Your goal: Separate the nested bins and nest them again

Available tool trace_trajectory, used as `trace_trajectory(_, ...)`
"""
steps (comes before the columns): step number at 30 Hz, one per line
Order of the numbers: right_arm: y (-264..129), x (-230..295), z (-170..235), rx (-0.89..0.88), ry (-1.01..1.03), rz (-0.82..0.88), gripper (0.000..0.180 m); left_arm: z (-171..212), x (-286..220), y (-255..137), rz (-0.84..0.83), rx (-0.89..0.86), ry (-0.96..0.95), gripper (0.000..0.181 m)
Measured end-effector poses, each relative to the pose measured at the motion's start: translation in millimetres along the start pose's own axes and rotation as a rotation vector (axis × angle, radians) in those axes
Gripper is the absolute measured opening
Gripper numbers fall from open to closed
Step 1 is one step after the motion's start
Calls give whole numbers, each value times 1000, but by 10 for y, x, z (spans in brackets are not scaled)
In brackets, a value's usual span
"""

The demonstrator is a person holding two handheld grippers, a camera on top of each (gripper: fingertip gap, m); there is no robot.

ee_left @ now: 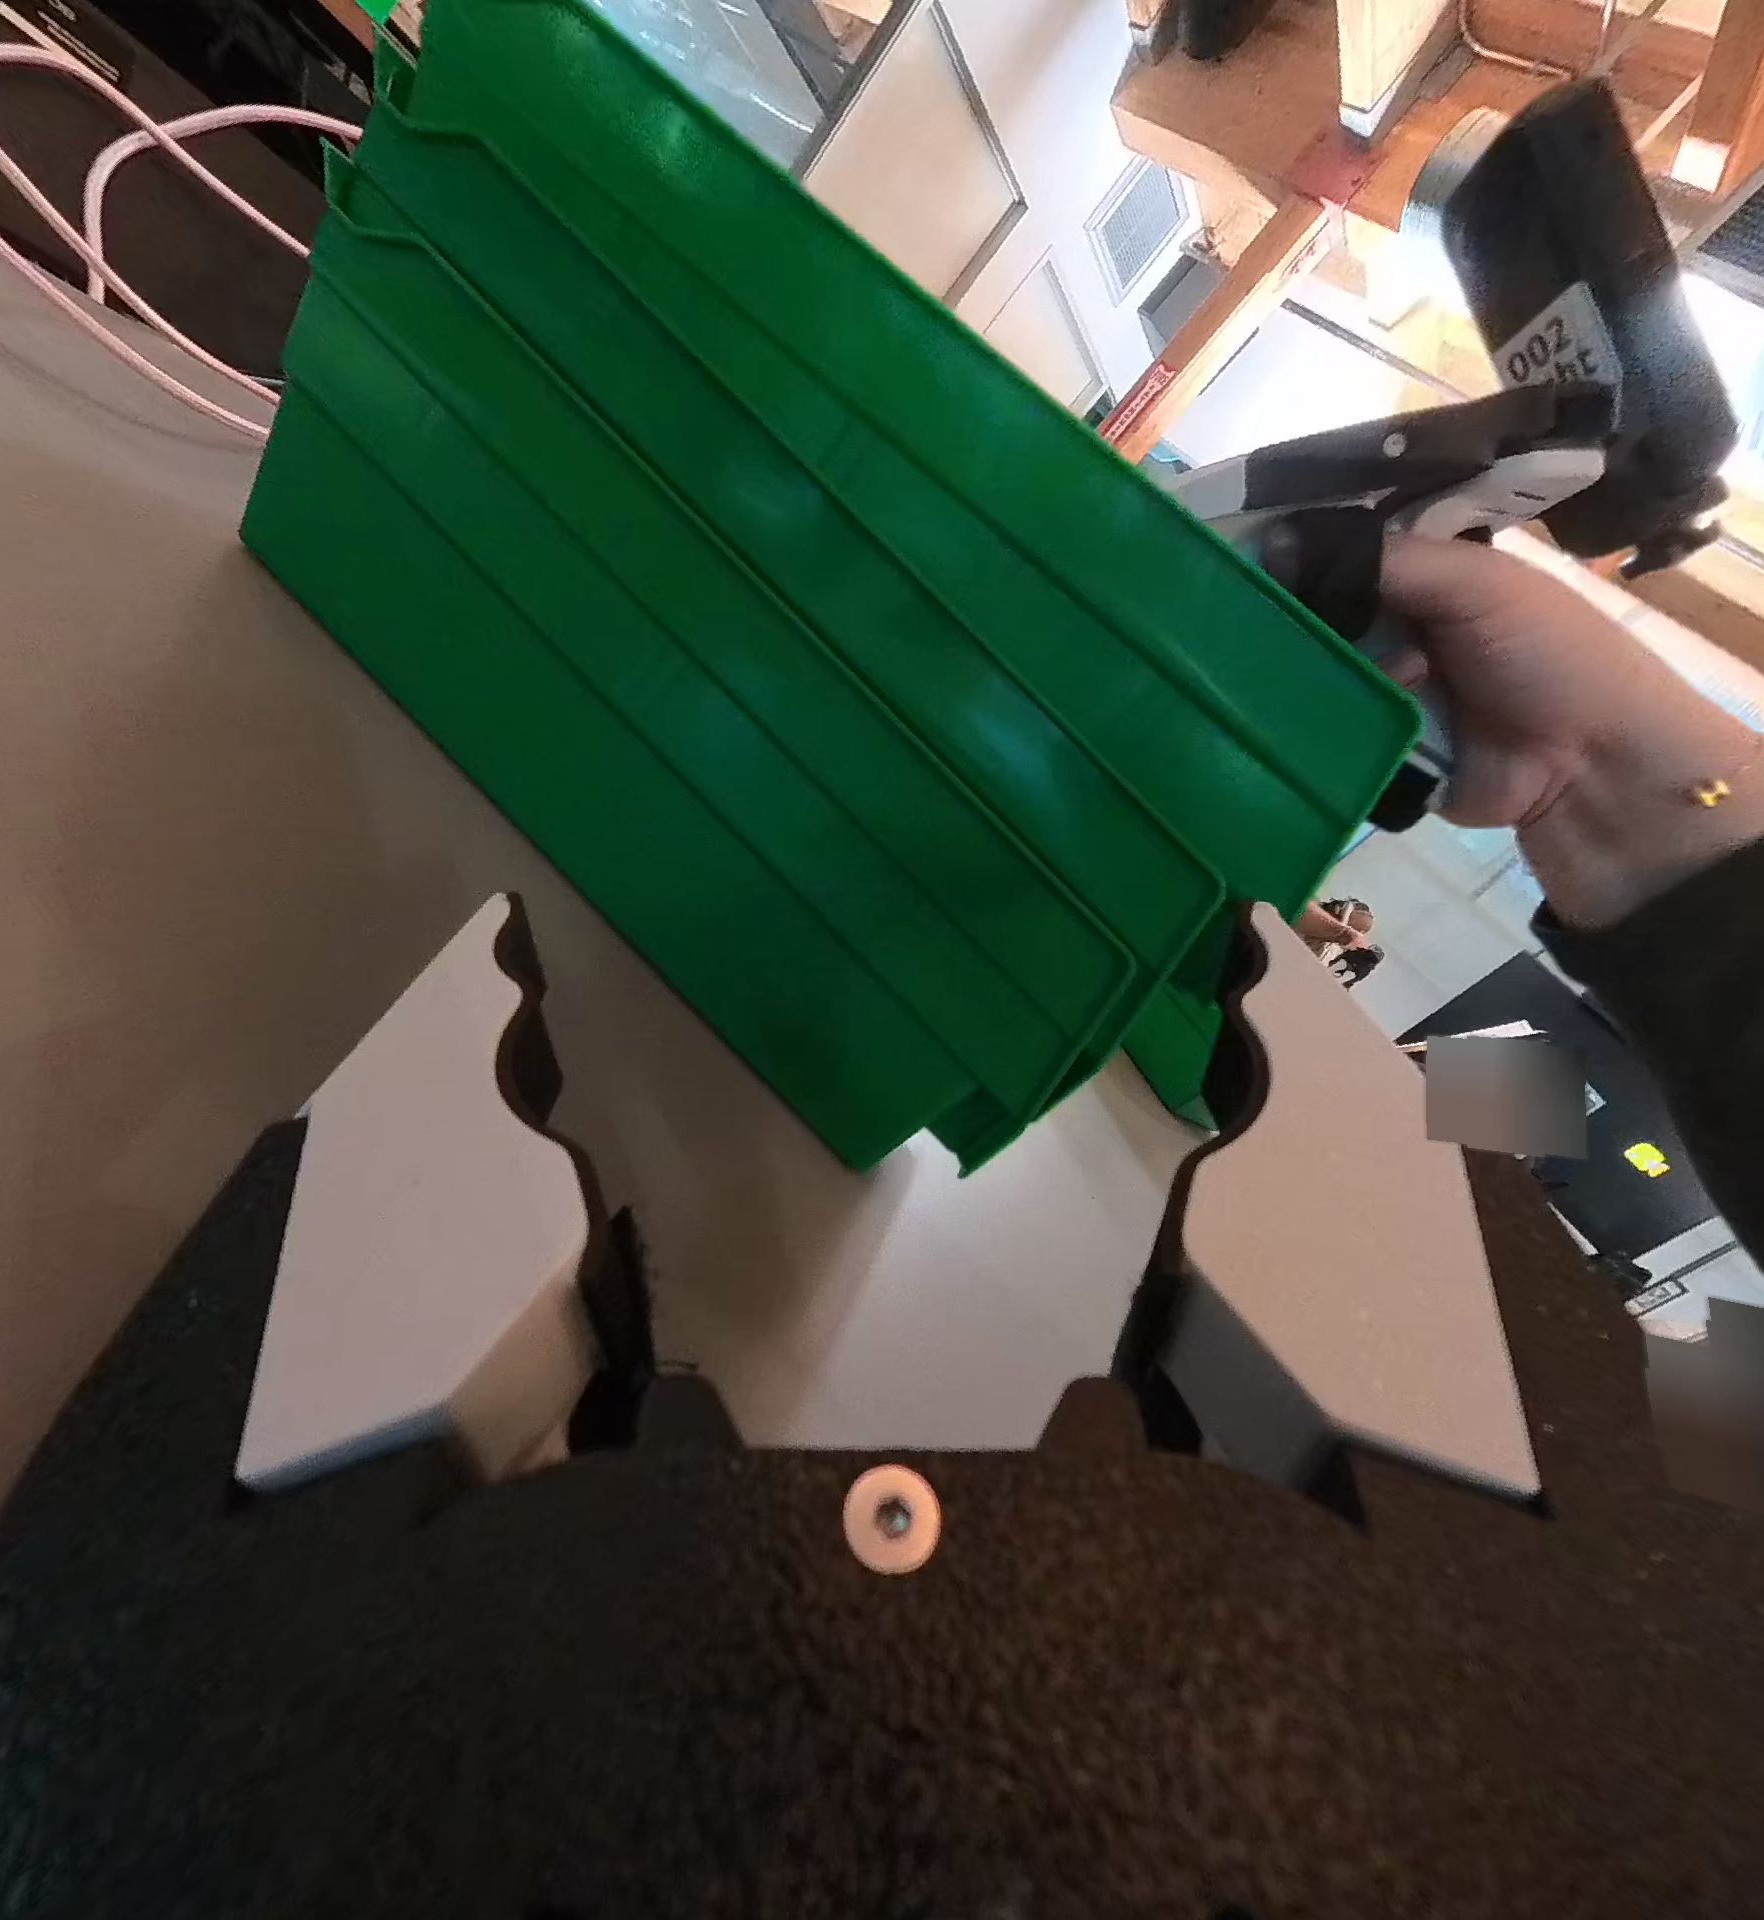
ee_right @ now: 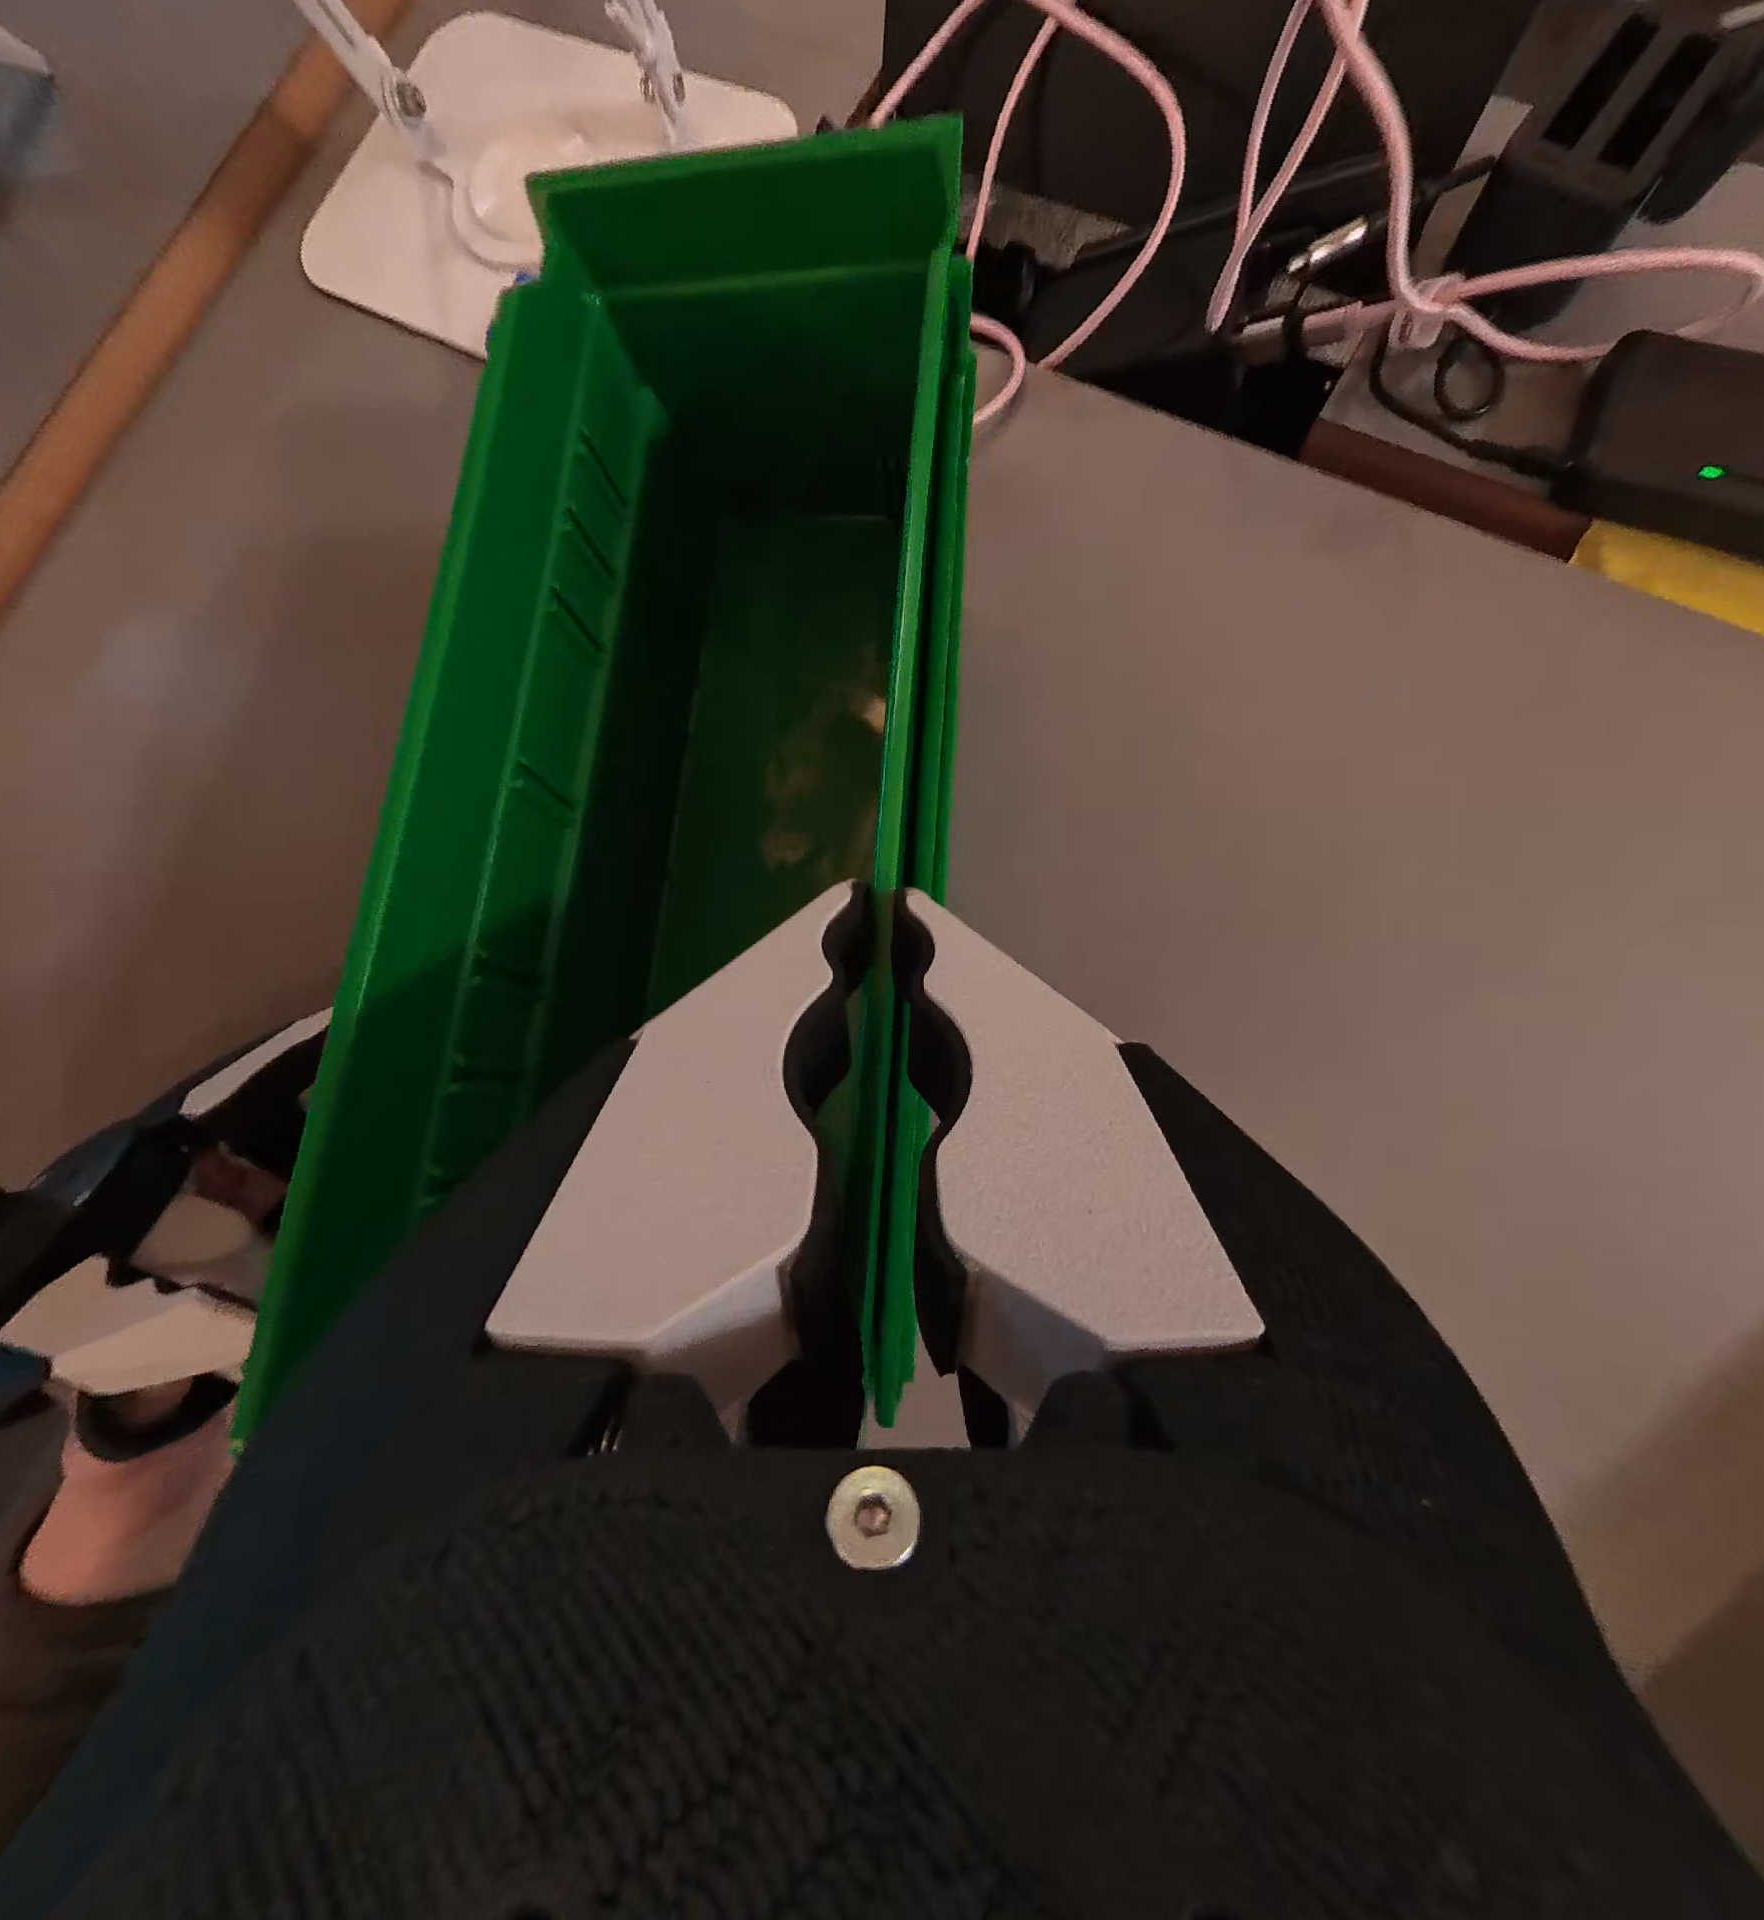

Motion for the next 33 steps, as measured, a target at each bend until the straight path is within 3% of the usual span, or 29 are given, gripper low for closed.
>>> trace_trajectory(9, -9, -23, 25, -194, 7, -14, 1, 1, 1, -1, -1, 1, 0, 127)
trace_trajectory(18, 108, -78, 103, -79, 67, -16, 5, 1, -2, -2, -1, 2, 3, 127)
trace_trajectory(23, -141, -160, -9, -120, -15, 23, 121, 0, -3, -3, 2, 0, 3, 127)
trace_trajectory(26, -479, -557, -78, -160, -58, 118, 144, -2, -5, -7, 5, -3, 1, 127)
trace_trajectory(28, -664, -1092, -13, -126, -27, 244, 152, 0, -3, -4, 5, 0, -2, 127)
trace_trajectory(33, -945, -2568, 787, 182, 232, 515, 161, -1, -7, -6, -1, -4, 7, 127)
Point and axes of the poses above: each gripper's, where its closed fingertips meet, y out along the fingers, z out of its underside, x = y × z across the jaws, the point moved 6 cm from there along -y, back along the fingers, and after that the axes turned 1 degree about x, right-handed, at the moved point
